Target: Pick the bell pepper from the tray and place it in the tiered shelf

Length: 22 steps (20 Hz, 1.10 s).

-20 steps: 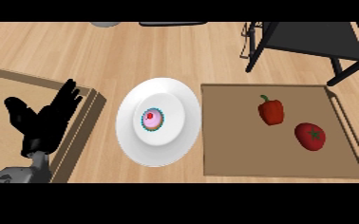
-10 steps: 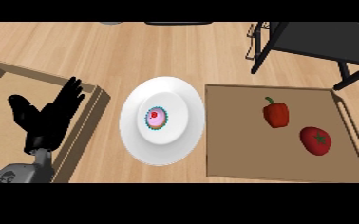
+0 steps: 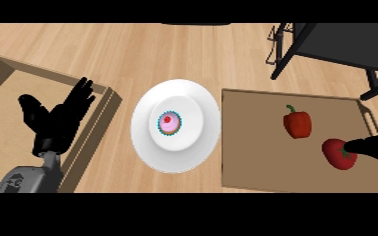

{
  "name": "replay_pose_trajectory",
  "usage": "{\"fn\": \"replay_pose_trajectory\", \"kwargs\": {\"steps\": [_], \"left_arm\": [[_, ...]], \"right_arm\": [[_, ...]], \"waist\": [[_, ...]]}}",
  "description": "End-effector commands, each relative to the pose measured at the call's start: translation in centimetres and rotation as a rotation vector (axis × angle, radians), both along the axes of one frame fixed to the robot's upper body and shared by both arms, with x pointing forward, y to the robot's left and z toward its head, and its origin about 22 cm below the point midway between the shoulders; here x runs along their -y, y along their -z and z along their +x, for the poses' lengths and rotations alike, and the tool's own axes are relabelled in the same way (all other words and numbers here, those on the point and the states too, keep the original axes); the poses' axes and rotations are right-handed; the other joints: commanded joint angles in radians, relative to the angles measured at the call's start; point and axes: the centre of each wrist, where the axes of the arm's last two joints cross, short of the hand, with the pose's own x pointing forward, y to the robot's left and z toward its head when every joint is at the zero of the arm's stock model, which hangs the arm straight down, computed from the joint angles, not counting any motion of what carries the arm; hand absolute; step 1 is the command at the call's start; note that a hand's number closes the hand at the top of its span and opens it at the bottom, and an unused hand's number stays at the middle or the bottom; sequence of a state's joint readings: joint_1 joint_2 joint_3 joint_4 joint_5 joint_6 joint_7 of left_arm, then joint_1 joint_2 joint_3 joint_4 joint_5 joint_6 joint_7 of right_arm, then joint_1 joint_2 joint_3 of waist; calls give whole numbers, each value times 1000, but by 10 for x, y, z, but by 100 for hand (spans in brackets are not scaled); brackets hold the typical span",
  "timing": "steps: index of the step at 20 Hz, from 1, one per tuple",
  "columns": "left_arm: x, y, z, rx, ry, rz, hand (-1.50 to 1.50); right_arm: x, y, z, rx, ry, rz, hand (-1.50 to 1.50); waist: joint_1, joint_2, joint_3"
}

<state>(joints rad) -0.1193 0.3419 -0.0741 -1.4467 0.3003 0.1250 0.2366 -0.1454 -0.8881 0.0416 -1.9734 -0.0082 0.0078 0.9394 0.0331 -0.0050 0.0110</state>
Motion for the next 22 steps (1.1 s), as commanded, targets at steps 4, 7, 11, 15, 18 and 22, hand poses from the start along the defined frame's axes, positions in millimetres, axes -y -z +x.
{"fn": "replay_pose_trajectory", "kwargs": {"steps": [4,7,11,15,18,22], "left_arm": [[5,39,-13,-167,-25,-12,0],[7,36,-8,-183,-30,-11,0],[-4,47,-24,-184,-30,-17,0],[-6,43,-21,-181,-59,-7,0],[-15,40,-22,-184,-23,-5,0],[-5,35,-17,-185,-38,-12,0]], "right_arm": [[-34,16,16,-156,-4,-90,-150],[-43,19,30,-169,5,-93,-150],[-49,44,24,-208,47,-128,-150],[-65,50,26,-201,60,-178,-150],[-75,65,37,-201,82,-177,-150],[-64,78,39,-216,80,-196,-150]], "waist": [[-10,12,-13],[-8,13,-13],[-22,9,-13],[-25,7,-13],[-16,10,-13],[-29,8,-11]]}}
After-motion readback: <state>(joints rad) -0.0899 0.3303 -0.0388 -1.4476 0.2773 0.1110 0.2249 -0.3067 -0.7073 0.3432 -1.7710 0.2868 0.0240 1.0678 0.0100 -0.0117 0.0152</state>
